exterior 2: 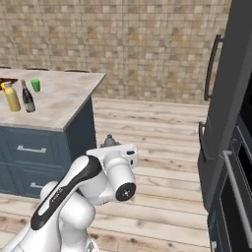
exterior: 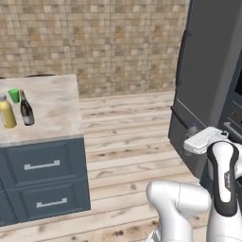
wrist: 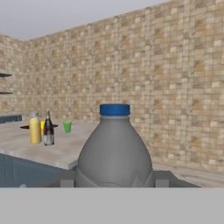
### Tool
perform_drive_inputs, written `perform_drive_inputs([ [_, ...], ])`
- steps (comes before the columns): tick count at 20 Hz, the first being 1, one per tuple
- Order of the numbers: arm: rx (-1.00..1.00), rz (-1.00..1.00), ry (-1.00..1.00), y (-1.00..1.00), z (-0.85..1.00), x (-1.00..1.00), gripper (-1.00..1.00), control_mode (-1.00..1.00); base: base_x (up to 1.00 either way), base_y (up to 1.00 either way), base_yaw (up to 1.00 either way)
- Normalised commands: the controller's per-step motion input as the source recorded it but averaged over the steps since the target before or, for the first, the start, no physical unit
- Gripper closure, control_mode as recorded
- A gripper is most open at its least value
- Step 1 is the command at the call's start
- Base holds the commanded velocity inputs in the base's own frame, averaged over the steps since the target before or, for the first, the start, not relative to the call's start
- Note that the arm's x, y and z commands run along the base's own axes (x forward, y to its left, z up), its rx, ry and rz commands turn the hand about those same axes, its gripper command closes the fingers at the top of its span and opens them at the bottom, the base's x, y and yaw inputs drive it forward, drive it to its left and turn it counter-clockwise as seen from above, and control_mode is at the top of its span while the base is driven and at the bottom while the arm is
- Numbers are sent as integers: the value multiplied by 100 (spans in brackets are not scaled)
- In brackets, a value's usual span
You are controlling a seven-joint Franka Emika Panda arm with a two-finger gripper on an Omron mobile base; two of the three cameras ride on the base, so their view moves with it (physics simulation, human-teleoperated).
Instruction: Place the drinks on the dining counter in a tight cluster.
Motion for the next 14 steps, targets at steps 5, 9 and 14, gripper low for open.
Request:
perform_drive_inputs([
  [5, 0, 0, 0, 0, 0, 0, 100, 100, 48, 37, 11],
  [9, 0, 0, 0, 0, 0, 0, 100, 100, 61, 33, 1],
  [14, 0, 0, 0, 0, 0, 0, 100, 100, 49, 51, -3],
])
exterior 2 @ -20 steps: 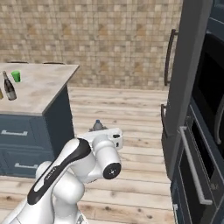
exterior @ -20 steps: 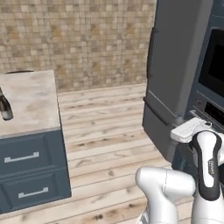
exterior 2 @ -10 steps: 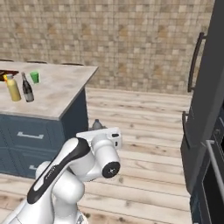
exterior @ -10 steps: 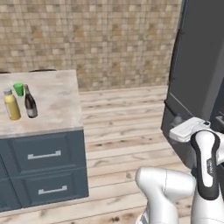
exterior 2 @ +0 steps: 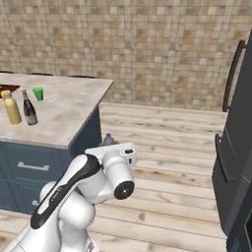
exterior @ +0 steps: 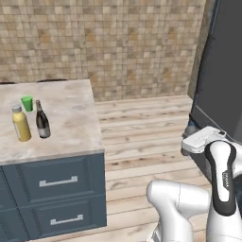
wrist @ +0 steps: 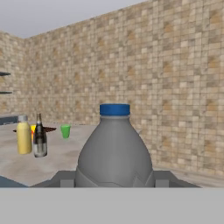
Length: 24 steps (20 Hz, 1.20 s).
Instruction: Place the drinks on the dining counter in a tight cluster.
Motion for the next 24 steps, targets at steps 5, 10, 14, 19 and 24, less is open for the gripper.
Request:
perform_drive_inputs([
  [5, 0, 0, 0, 0, 0, 0, 100, 100, 41, 65, -6],
  [10, 0, 0, 0, 0, 0, 0, 100, 100, 46, 60, 1],
  [14, 0, 0, 0, 0, 0, 0, 100, 100, 36, 52, 8],
  [19, 0, 0, 0, 0, 0, 0, 100, 100, 31, 46, 10],
  [24, 0, 0, 0, 0, 0, 0, 100, 100, 30, 40, 6],
])
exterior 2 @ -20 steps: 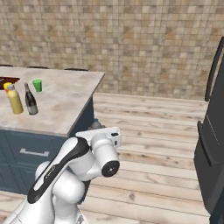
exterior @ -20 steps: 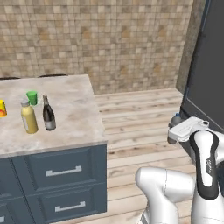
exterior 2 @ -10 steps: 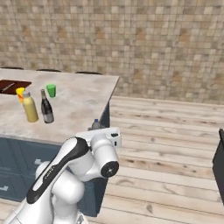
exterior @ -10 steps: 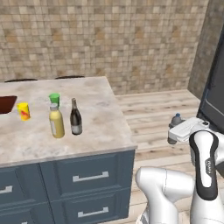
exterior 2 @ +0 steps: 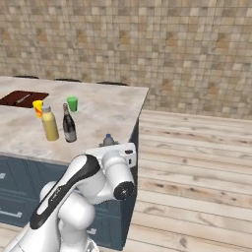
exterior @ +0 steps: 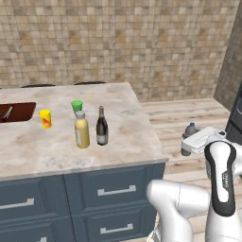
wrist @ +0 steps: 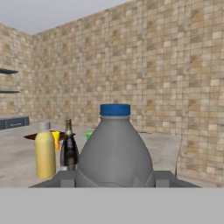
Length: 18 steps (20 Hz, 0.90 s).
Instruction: Place the drinks on the dining counter in a tight cluster.
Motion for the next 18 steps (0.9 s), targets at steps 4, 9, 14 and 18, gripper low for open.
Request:
perform_drive_inputs([
  [4, 0, 0, 0, 0, 0, 0, 100, 100, 28, 42, 0],
  [9, 0, 0, 0, 0, 0, 0, 100, 100, 34, 43, 0],
  [14, 0, 0, 0, 0, 0, 0, 100, 100, 44, 36, 0],
  [18, 0, 0, 0, 0, 0, 0, 100, 100, 53, 14, 0],
])
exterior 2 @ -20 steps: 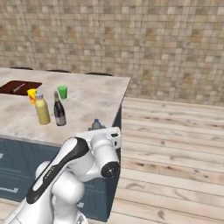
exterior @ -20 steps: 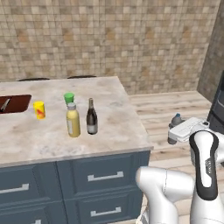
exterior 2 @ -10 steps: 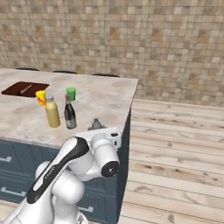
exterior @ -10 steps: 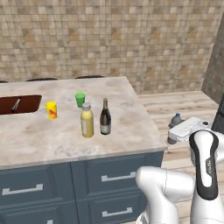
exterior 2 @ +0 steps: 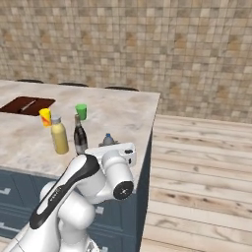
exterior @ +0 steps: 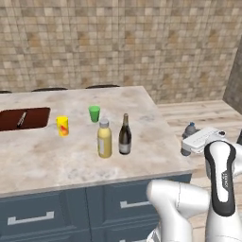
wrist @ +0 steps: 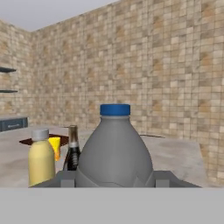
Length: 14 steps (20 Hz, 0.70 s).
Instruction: Place the drinks on the dining counter in a tight cluster.
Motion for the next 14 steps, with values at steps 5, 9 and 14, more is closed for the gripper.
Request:
perform_drive_inputs([
  [5, 0, 0, 0, 0, 0, 0, 100, 100, 47, 4, 0],
  [9, 0, 0, 0, 0, 0, 0, 100, 100, 27, 15, 0],
  [14, 0, 0, 0, 0, 0, 0, 100, 100, 18, 8, 0],
])
